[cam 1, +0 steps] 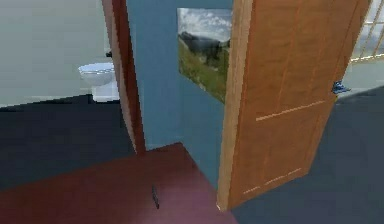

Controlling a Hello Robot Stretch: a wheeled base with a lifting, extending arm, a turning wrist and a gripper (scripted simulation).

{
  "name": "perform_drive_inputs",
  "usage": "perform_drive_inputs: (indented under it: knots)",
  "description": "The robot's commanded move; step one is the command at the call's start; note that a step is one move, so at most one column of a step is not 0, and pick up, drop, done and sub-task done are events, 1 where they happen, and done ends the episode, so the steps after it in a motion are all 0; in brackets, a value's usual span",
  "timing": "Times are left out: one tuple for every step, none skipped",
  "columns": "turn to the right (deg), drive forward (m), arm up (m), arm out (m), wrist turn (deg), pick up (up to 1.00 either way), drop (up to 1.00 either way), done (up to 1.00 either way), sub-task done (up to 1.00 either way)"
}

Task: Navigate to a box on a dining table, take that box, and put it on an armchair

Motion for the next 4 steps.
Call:
perform_drive_inputs:
  knots:
    - [-45.0, 0.0, 0.0, 0.0, 0.0, 0.0, 0.0, 0.0, 0.0]
    - [-36.0, 0.0, 0.0, 0.0, 0.0, 0.0, 0.0, 0.0, 0.0]
    - [0.0, 0.4, 0.0, 0.0, 0.0, 0.0, 0.0, 0.0, 0.0]
    - [-27.0, 0.0, 0.0, 0.0, 0.0, 0.0, 0.0, 0.0, 0.0]
